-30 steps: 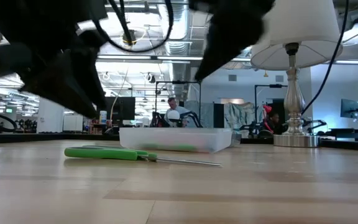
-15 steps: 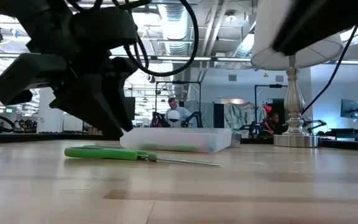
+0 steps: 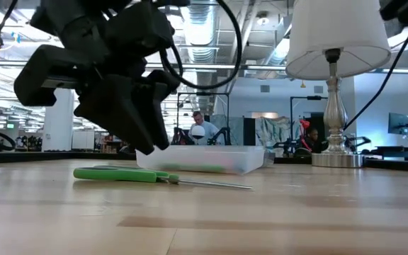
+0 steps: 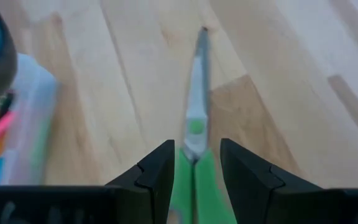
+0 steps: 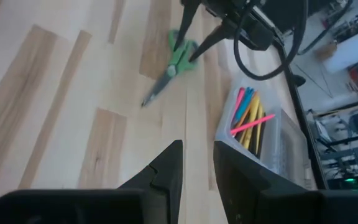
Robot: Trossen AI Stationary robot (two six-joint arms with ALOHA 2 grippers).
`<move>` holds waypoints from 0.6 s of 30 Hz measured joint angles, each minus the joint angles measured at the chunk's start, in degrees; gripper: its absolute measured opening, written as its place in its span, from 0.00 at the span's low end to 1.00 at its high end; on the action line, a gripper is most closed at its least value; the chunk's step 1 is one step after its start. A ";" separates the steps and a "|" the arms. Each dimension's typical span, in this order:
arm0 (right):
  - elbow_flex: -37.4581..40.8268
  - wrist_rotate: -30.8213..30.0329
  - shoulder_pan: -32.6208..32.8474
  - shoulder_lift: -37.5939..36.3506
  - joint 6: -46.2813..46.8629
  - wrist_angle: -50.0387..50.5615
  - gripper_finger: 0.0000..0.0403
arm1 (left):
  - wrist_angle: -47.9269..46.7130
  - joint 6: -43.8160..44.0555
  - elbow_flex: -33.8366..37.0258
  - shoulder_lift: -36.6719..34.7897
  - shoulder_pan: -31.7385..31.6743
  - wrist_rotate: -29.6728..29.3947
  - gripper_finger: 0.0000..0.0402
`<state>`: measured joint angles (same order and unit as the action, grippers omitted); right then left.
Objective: Pick & place school supplies into a supply box
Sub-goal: Put the green scissors into the gray supply box
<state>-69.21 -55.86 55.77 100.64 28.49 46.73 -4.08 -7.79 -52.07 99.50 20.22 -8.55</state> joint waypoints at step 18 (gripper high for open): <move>0.00 0.24 -0.92 0.00 0.04 -0.29 0.21 | -1.54 -5.34 -0.04 -0.02 -1.11 2.23 0.31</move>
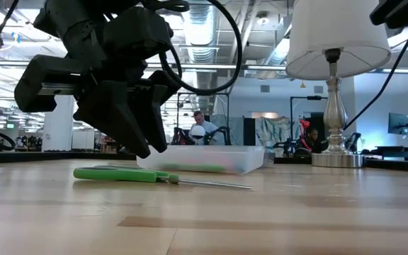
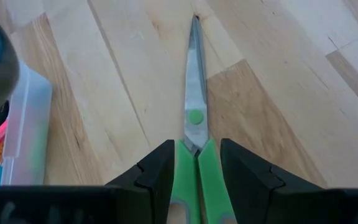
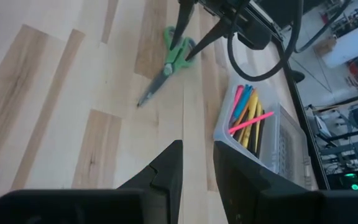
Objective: Pick & place school supplies into a supply box
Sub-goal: Put the green scissors into the gray supply box
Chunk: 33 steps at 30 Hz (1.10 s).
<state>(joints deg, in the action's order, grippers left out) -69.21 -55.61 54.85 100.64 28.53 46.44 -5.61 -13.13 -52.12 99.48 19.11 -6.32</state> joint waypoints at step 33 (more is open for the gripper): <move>-0.02 0.23 0.00 0.02 0.02 -0.26 0.21 | -9.99 7.30 -1.36 -2.91 1.06 -6.03 0.31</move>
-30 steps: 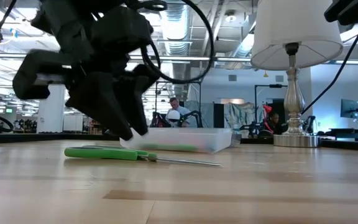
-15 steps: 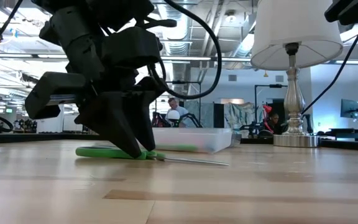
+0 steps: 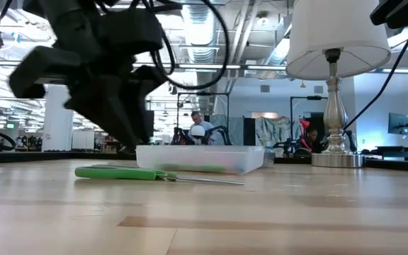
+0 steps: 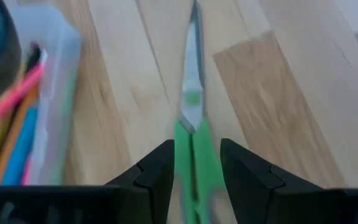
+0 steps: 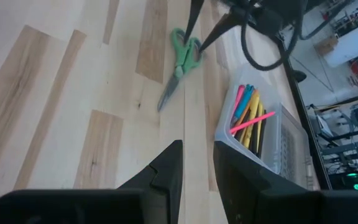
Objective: Pick & place school supplies into a supply box
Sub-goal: Put the green scissors into the gray supply box
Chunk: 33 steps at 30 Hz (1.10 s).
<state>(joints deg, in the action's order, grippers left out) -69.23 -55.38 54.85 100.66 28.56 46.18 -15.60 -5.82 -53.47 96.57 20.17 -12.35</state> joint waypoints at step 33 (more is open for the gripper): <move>0.00 0.03 -0.68 0.00 0.00 -0.38 0.21 | -6.16 9.96 4.94 -0.06 -3.53 4.43 0.31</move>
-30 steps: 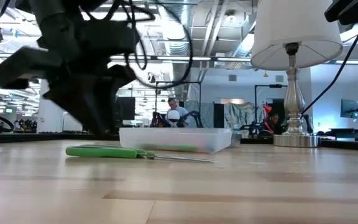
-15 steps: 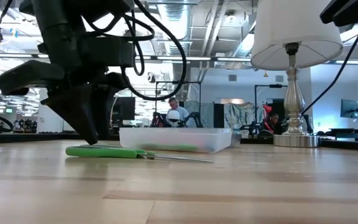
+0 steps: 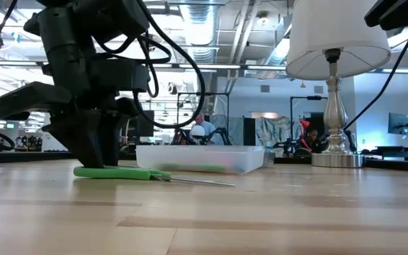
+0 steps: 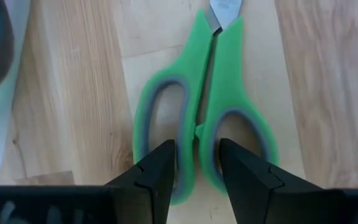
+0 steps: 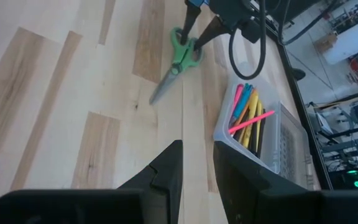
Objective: Pick & place school supplies into a supply box
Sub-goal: Put the green scissors into the gray supply box
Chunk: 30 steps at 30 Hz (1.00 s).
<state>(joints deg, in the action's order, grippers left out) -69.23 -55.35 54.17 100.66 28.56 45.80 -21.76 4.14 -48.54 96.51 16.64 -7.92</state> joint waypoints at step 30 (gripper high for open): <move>0.00 -0.02 -0.09 0.02 0.00 0.00 0.21 | -0.11 1.12 0.40 0.15 0.04 0.11 0.22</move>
<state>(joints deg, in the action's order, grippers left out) -69.23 -55.37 54.08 100.68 28.56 45.80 -21.87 5.26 -48.14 96.66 16.69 -7.81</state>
